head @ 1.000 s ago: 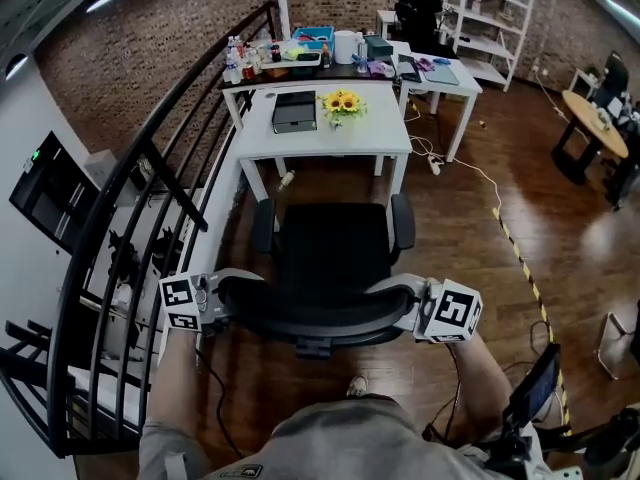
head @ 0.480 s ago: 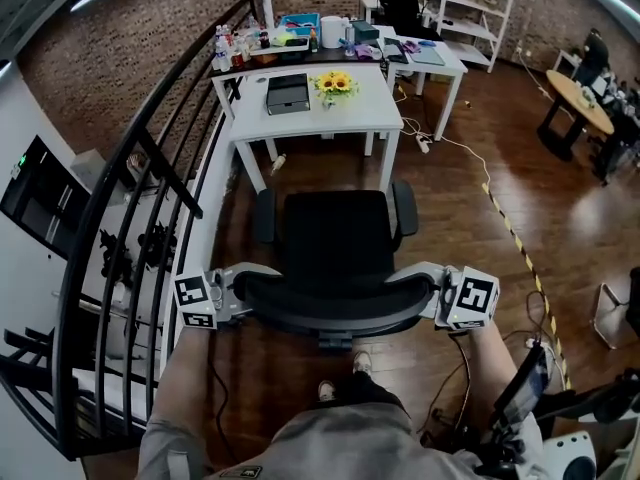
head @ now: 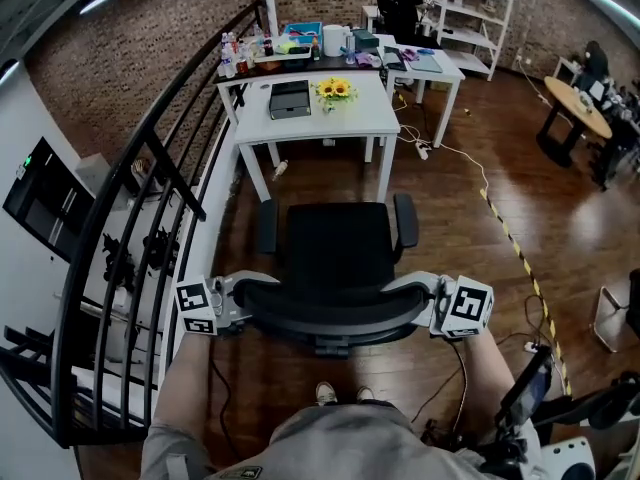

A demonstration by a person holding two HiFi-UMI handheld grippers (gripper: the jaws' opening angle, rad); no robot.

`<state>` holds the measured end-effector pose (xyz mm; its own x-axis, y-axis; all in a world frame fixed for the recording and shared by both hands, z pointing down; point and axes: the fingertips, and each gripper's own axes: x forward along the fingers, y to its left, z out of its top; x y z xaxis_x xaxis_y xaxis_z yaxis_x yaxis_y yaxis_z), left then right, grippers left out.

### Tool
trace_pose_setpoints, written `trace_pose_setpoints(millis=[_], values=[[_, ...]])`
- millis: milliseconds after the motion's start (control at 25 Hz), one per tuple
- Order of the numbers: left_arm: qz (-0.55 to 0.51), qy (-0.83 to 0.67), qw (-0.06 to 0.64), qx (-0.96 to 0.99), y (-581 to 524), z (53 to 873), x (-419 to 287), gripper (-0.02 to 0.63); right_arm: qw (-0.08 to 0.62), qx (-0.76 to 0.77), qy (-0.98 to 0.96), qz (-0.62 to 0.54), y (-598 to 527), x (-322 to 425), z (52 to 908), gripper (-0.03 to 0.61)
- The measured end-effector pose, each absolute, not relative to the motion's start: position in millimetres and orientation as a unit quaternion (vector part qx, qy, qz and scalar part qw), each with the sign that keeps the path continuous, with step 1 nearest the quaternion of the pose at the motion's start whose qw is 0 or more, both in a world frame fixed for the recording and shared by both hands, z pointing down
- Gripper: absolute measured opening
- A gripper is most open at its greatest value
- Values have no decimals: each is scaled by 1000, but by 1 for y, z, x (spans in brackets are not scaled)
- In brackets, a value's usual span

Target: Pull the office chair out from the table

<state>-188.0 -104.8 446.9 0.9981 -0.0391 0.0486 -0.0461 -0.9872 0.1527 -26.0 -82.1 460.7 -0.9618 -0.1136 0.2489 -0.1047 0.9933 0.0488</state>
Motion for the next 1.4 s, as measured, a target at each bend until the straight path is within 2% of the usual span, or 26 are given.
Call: trace_pose_setpoints(millis=[600, 680, 760, 960, 1160, 1400], values=[[19, -43, 84, 995, -100, 443, -185, 140, 126, 68, -989, -25, -76, -23, 456, 110], [13, -61, 86, 994, -103, 440, -189, 188, 121, 77, -989, -26, -79, -23, 454, 119], [8, -97, 76, 992, -109, 438, -197, 256, 108, 94, -989, -29, -85, -20, 449, 163], [-21, -190, 58, 980, -110, 434, -232, 299, 89, 146, -985, -35, -86, 2, 442, 245], [-17, -242, 57, 968, -95, 438, -248, 299, 86, 176, -980, -44, -84, 26, 441, 245], [-25, -271, 58, 961, -56, 449, -236, 290, 84, 207, -974, -41, -65, 54, 452, 244]])
